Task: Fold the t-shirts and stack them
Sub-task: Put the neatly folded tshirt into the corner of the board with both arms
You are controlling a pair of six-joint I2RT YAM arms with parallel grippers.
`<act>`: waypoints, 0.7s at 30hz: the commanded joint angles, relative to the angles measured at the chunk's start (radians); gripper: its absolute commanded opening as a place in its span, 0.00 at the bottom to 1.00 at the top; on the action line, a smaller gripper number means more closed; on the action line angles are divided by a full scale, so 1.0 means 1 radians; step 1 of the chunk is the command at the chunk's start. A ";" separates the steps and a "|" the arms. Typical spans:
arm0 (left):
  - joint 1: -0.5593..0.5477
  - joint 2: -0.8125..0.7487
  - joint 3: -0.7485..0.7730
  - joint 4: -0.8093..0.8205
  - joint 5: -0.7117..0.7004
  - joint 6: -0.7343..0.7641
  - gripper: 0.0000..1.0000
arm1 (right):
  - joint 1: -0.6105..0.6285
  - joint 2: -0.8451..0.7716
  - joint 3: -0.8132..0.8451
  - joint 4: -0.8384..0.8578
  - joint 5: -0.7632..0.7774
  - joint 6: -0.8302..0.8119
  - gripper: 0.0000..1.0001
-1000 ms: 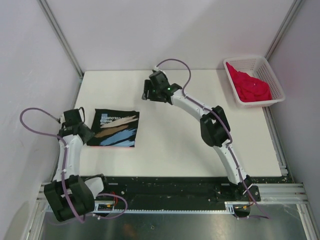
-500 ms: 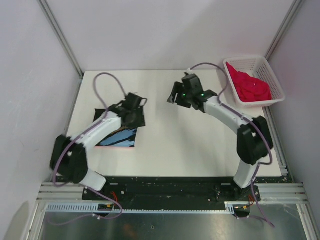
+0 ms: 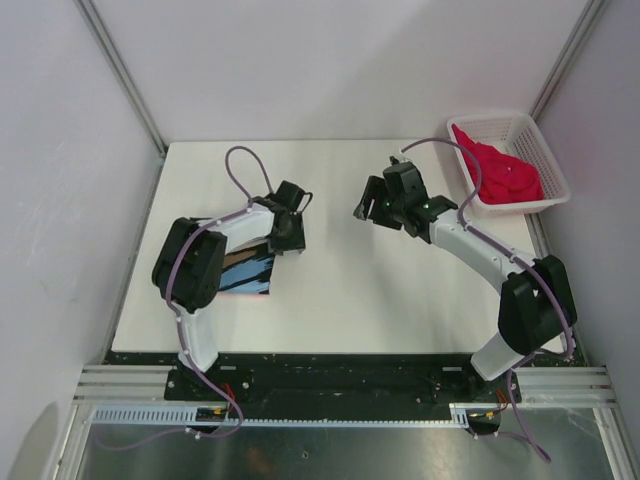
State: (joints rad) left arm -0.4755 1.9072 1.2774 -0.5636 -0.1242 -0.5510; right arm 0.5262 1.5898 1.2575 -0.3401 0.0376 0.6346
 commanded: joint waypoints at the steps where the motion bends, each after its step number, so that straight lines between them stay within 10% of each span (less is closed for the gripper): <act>1: 0.053 -0.004 -0.019 0.035 0.001 -0.003 0.56 | -0.011 -0.063 -0.027 0.006 0.021 -0.013 0.67; 21: 0.350 -0.210 -0.284 -0.020 -0.024 0.094 0.54 | -0.020 -0.091 -0.098 0.060 -0.010 -0.006 0.67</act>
State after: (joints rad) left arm -0.1886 1.7275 1.0271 -0.4789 -0.0937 -0.5213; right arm 0.5121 1.5341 1.1687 -0.3279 0.0364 0.6327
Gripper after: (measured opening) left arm 0.542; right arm 0.667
